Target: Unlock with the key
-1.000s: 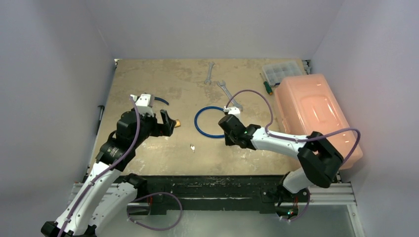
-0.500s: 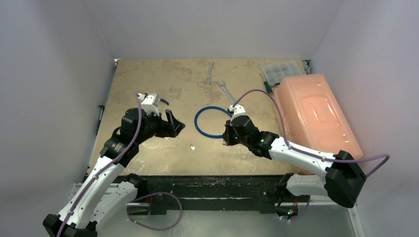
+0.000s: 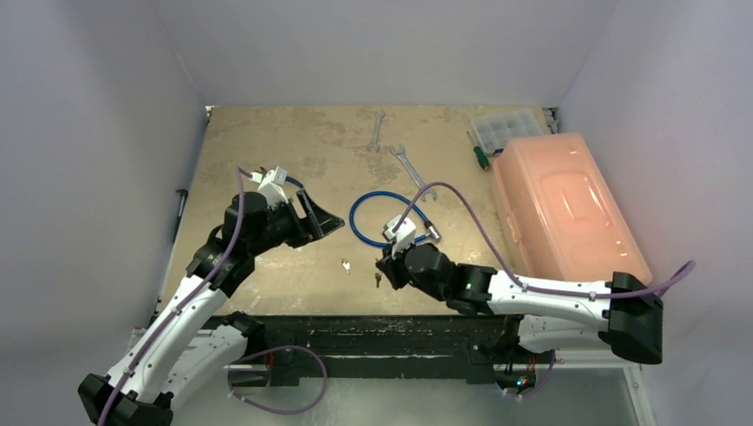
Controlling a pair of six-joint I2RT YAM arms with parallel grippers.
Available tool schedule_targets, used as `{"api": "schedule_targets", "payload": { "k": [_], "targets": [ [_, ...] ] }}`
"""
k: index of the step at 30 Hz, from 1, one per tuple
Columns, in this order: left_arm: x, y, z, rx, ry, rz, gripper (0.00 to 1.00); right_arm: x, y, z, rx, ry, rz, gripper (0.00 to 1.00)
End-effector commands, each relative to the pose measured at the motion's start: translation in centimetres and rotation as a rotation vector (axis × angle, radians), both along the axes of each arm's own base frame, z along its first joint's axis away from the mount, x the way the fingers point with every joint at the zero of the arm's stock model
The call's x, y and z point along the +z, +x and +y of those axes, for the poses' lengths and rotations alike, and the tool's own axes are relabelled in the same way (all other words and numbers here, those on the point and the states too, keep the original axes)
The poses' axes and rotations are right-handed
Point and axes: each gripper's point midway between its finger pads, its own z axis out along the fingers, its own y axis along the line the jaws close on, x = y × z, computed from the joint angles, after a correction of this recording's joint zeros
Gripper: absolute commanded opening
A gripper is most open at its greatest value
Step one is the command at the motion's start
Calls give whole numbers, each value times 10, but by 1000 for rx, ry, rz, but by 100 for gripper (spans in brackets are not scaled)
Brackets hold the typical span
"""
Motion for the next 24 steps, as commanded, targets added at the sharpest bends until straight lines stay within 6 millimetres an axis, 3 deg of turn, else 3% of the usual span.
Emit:
{"api": "schedule_targets", "payload": {
  "k": [1, 12, 24],
  "targets": [
    [3, -6, -9, 18, -105, 50, 72, 16, -1, 13, -10, 6, -171, 0],
    [-42, -31, -23, -10, -106, 194, 61, 24, -8, 40, 36, -55, -306, 0],
    [-57, -46, -43, -74, -81, 232, 48, 36, -13, 69, 81, -136, -380, 0]
  ]
}}
